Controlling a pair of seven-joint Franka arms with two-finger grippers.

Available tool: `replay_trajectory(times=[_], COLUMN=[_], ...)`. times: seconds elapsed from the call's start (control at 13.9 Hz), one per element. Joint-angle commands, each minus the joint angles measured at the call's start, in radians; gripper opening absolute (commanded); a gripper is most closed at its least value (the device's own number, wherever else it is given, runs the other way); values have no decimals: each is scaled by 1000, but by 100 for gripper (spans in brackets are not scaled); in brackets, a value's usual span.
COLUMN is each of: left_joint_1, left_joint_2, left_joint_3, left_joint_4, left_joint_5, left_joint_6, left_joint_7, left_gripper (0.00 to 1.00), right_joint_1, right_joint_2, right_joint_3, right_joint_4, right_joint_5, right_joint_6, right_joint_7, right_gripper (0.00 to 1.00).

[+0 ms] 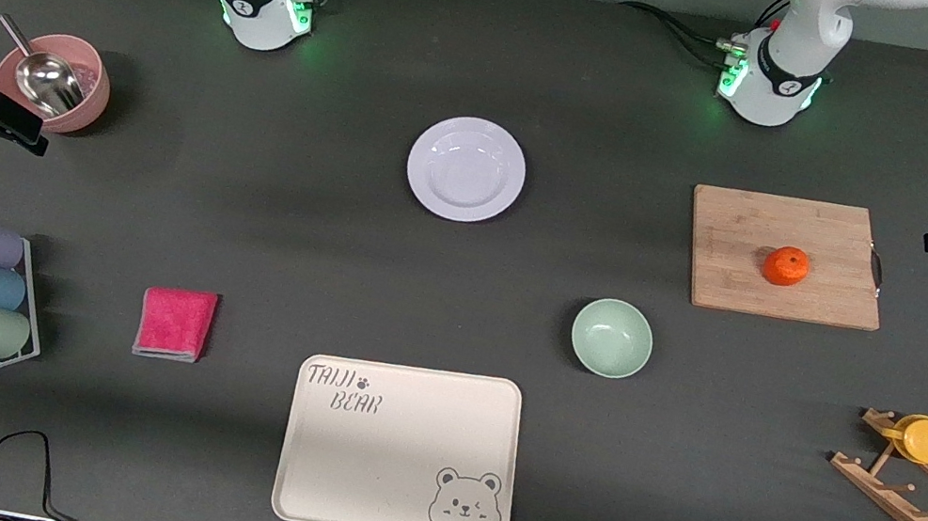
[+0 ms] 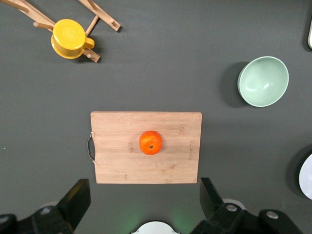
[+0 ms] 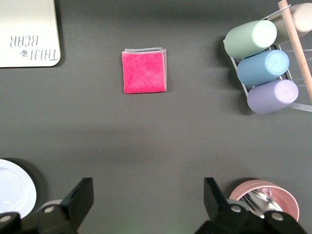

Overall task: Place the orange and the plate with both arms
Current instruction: 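Reach the left gripper toward the orange on the cutting board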

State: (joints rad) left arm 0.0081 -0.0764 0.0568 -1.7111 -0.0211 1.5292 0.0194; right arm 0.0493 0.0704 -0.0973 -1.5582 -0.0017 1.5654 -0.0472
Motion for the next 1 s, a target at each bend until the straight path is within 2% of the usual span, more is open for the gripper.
replay_trajectory(times=[0.0, 0.29, 0.65, 0.93], left_joint_1=[-3, -14, -34, -30], left_joint_2=[-25, -5, -14, -28], left_joint_3=[3, 3, 0, 1], left_joint_4=[-8, -39, -306, -588], left_joint_5=[16, 16, 89, 89], left_joint_6=[-12, 19, 181, 509], left_joint_7=[13, -12, -49, -50], left_gripper=[100, 100, 100, 100], right_joint_1=[1, 1, 1, 1], right_joint_2=[-12, -12, -11, -9], right_joint_3=[2, 4, 5, 5], right_joint_4=[-6, -5, -6, -6], right_joint_5=[-3, -3, -3, -3], right_joint_6=[-11, -11, -11, -10], right_joint_7=[-16, -16, -16, -16], right_gripper=[100, 100, 100, 100])
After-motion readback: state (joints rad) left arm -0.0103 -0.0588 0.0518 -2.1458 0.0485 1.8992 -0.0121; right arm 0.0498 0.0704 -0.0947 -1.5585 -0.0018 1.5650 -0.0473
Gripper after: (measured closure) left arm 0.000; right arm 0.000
